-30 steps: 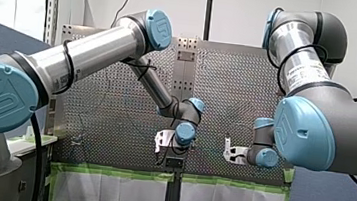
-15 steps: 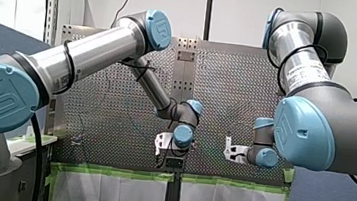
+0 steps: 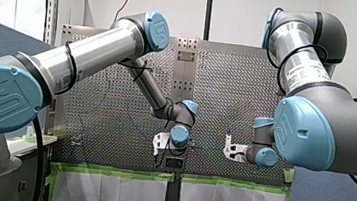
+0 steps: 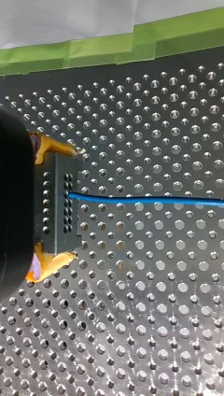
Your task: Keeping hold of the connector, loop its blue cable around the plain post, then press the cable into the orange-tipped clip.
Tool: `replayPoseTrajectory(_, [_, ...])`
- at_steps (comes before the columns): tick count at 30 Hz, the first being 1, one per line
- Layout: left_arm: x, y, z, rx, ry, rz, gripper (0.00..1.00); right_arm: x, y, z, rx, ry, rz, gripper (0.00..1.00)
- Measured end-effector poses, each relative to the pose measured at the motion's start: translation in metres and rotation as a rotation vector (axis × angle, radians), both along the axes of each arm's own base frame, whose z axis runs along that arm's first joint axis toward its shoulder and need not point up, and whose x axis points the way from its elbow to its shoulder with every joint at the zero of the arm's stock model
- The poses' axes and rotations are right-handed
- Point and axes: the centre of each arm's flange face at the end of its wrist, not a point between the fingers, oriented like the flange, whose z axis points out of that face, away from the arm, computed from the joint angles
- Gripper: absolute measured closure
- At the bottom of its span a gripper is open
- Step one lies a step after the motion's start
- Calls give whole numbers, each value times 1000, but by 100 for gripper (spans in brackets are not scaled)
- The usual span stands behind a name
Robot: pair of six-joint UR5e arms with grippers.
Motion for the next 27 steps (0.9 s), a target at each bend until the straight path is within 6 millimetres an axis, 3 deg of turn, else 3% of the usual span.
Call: replayPoseTrajectory(27, [32, 26, -6, -46, 17, -15, 100, 0, -16, 8, -26, -23, -15, 100])
